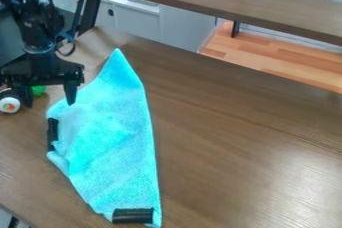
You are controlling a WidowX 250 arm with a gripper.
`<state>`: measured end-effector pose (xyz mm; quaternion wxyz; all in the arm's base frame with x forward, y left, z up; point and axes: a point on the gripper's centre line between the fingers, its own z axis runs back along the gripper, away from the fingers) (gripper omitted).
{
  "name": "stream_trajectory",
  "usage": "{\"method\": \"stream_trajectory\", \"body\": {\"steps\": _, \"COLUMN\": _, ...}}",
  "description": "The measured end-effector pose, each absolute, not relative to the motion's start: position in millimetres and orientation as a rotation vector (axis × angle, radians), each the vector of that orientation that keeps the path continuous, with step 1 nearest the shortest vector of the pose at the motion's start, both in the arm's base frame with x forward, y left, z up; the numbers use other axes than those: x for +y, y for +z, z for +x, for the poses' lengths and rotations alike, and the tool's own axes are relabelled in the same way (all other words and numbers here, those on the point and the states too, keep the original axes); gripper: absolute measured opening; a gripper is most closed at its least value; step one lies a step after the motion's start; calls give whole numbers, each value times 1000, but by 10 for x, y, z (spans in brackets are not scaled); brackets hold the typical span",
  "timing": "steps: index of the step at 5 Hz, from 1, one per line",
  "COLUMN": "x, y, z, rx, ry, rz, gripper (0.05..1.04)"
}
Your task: Unfold the cloth the bottom left to the top right
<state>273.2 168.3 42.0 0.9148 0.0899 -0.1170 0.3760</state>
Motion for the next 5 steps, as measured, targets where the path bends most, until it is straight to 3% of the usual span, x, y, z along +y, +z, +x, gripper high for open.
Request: {"method": "stream_trajectory", "body": {"steps": 5, "x": 1659, "y": 89, "z": 2402, "rx": -242, "ry": 694, "rz": 231, "gripper": 1001}}
